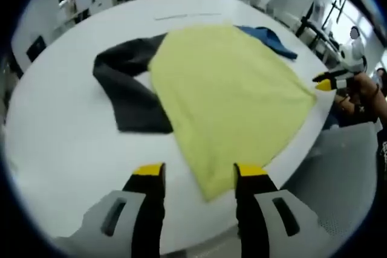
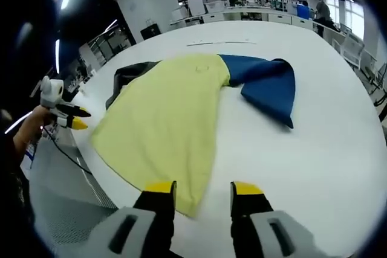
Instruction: Fold the garment on the visible template until the final outline fits inside the template.
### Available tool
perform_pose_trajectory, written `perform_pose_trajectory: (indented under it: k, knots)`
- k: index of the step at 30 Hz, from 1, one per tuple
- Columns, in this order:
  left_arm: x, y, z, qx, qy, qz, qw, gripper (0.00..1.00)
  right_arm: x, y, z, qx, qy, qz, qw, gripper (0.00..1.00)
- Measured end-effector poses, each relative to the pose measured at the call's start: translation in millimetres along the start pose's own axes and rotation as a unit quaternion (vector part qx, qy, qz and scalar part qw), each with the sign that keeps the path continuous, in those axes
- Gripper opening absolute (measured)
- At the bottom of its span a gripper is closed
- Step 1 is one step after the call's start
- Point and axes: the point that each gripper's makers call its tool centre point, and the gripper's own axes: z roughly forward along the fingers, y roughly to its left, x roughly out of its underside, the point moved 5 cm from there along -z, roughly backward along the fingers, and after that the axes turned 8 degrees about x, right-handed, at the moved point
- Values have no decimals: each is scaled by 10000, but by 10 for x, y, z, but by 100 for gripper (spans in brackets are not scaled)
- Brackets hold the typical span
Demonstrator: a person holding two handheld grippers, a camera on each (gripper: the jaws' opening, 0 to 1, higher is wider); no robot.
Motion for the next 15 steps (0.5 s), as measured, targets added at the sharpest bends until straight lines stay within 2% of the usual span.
perform_pose_trajectory:
  k: [7, 12, 15]
  knots:
    - [-343, 49, -54, -4, -527, 79, 9986, 50, -362, -41, -3, -29, -348, -227, 9991, 55]
    - [-593, 83, -32, 48, -680, 236, 9974, 50, -608, -77, 41, -203, -481, -334, 9981, 58]
    - [-737, 117, -15, -47, -747, 412, 9963, 51, -726, -116, 79, -247, -511, -412, 9975, 59]
